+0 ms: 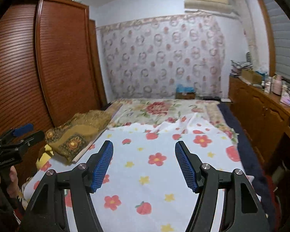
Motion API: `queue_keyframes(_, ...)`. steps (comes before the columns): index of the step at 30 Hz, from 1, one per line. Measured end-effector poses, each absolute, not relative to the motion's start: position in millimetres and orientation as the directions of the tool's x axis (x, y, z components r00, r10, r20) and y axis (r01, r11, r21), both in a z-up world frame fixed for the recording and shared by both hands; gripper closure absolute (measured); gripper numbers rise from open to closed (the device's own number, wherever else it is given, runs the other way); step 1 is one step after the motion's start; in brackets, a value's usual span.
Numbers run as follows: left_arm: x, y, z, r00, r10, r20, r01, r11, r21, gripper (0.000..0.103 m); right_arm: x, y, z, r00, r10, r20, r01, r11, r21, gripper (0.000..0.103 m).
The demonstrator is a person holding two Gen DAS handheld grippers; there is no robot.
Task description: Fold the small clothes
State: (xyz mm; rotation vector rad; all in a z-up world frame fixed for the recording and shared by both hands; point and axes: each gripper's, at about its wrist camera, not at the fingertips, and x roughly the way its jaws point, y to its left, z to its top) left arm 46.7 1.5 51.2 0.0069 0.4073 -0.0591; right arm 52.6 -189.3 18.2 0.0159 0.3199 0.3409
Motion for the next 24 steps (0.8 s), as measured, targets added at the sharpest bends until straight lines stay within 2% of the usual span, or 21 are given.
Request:
queue_keyframes(5, 43.0, -7.9, 59.2, 0.923, -0.081, -0.375, 0.083, 0.996, -0.011, 0.018, 27.1, -195.6, 11.4, 0.924, 0.280, -0.261, -0.276, 0.960, 0.052, 0.034)
queue_keyframes(13, 42.6, -14.9, 60.9, 0.928, -0.056, -0.370, 0.066, 0.998, 0.016, 0.018, 26.7, -188.4, -1.8, 0.922, 0.272, -0.275, -0.260, 0.962, 0.078, 0.035)
queue_keyframes(24, 44.3, -11.9, 60.3, 0.925, -0.049, -0.378, 0.057, 0.998, 0.012, 0.018, 22.7, -188.8, 7.7, 0.926, 0.265, -0.268, -0.254, 0.964, 0.074, 0.034)
